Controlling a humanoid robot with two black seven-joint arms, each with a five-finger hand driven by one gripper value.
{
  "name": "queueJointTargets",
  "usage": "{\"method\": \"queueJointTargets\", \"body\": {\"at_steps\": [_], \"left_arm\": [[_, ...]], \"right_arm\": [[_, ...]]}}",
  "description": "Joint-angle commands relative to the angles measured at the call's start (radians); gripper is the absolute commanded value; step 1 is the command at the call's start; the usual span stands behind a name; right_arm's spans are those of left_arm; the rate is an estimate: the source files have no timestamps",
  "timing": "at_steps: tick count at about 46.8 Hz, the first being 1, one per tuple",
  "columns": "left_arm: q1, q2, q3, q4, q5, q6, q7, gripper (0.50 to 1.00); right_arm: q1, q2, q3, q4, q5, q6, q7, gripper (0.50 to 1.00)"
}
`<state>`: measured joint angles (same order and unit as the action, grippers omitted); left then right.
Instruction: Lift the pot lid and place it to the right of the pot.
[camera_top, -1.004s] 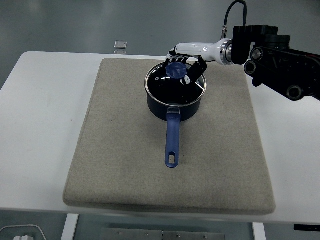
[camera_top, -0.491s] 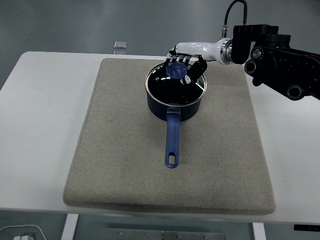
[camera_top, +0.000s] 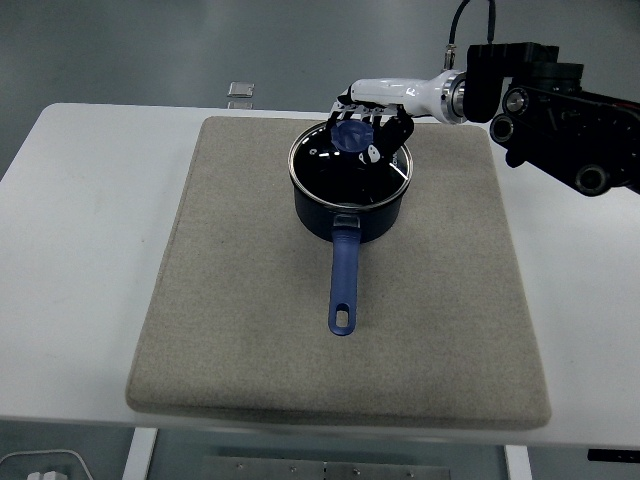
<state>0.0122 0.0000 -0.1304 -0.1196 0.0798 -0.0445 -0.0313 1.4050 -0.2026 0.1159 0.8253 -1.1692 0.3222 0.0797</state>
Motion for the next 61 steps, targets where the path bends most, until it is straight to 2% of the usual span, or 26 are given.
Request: {"method": "queueJointTargets", "body": {"at_steps": [1,21,29,46,51,57,61], "left_arm": [[0.000,0.000,0.000,0.000,0.000,0.000,-0.001,1.000],[0.000,0.000,0.000,0.000,0.000,0.000,-0.001,1.000],[0.000,0.000,0.000,0.000,0.000,0.000,0.001,1.000],[0.000,0.000,0.000,0.000,0.000,0.000,0.001,1.000],[0.000,0.000,0.000,0.001,0.000,0.000,-0.001,1.000],[0.000,0.000,0.000,0.000,0.000,0.000,0.001,1.000],[0.000,0.000,0.000,0.000,0.000,0.000,-0.001,1.000]], "right_arm": [[0.003,0.000,-0.001,0.000,0.000,0.000,0.000,0.500],[0.037,-0.021,-0.002,0.000,0.009,0.012,0.000,0.500],[0.060,-0.075,0.002,0.000,0.022,0.018,0.002,0.500],[0.049,-0.162,0.005,0.003,0.022,0.020,0.011,0.500],[0.043,-0.170,0.010,0.001,0.020,0.018,0.011,0.500],[0.014,-0.231,0.010,0.001,0.020,0.012,0.009,0.500],[-0.003,-0.244,0.007,0.001,0.016,0.008,0.009,0.500]]}}
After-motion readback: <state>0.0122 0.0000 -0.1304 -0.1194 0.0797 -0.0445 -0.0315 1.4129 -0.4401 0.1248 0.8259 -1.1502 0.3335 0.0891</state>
